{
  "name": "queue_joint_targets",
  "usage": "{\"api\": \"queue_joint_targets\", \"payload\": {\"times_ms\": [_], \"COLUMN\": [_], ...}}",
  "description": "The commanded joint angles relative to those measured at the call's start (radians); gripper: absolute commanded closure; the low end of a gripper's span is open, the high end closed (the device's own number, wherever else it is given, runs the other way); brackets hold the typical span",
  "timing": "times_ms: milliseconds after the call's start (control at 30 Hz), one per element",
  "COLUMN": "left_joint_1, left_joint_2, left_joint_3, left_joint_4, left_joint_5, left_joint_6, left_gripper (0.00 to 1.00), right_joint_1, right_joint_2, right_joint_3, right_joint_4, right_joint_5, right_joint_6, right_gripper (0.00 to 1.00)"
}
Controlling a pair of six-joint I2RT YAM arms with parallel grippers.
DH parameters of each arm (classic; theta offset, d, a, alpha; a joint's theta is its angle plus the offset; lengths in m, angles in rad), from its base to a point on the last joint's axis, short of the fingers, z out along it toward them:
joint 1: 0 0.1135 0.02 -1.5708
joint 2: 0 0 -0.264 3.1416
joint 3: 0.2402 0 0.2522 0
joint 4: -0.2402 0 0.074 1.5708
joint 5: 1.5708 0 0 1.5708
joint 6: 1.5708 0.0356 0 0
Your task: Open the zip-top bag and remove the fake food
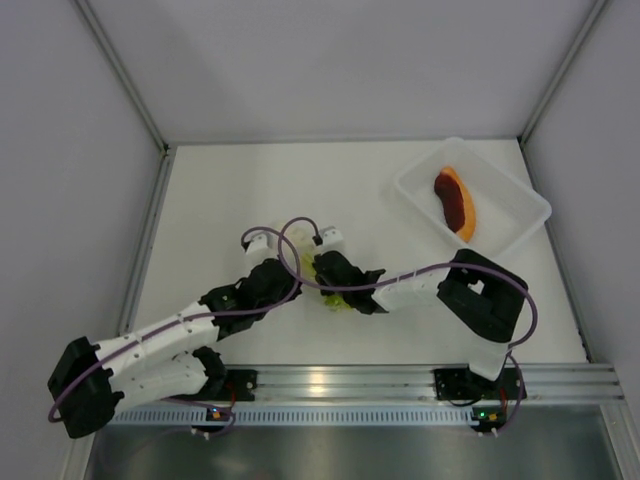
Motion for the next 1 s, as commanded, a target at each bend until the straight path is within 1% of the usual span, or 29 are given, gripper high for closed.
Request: {"api": "queue_joint_targets", "payload": {"times_ms": [0,200,400,433,567,600,667,800,833,900,967], "left_joint_1": [0.022,0.03,0.03,0.03,0.03,0.03,0.03,0.03,0.03,0.03,0.03], "left_joint_2": [-0.004,0.042,0.075,0.075,0.078,0.087,0.09,0.125,0.131,0.15,0.161], "left_joint_3": [-0.003,0.004,-0.011,-0.017,-0.045,-0.057,-0.062,-0.069,-0.069,-0.077,-0.08], "left_joint_4": [0.016,0.019,0.028,0.031,0.057,0.069,0.082,0.085,0.085,0.086,0.085], "left_joint_5": [-0.031,0.016,0.047,0.05,0.053,0.049,0.052,0.035,0.027,0.003,-0.01], "left_joint_6": [0.028,0.057,0.059,0.06,0.057,0.055,0.06,0.06,0.059,0.054,0.043], "left_gripper": [1.0,1.0,1.0,1.0,1.0,1.0,1.0,1.0,1.0,1.0,1.0], "right_joint_1": [0.02,0.02,0.009,-0.002,-0.045,-0.071,-0.079,-0.094,-0.102,-0.112,-0.147], "right_joint_2": [-0.086,-0.143,-0.195,-0.217,-0.266,-0.292,-0.313,-0.372,-0.387,-0.433,-0.476], "right_joint_3": [0.0,0.046,0.102,0.103,0.089,0.073,0.063,-0.01,-0.032,-0.099,-0.148], "right_joint_4": [-0.029,-0.095,-0.153,-0.155,-0.126,-0.107,-0.099,-0.055,-0.017,0.022,0.098], "right_joint_5": [-0.018,-0.039,-0.102,-0.134,-0.23,-0.272,-0.267,-0.21,-0.193,-0.213,-0.242], "right_joint_6": [0.006,0.029,0.076,0.098,0.164,0.215,0.227,0.283,0.308,0.372,0.423], "right_gripper": [1.0,1.0,1.0,1.0,1.0,1.0,1.0,1.0,1.0,1.0,1.0]}}
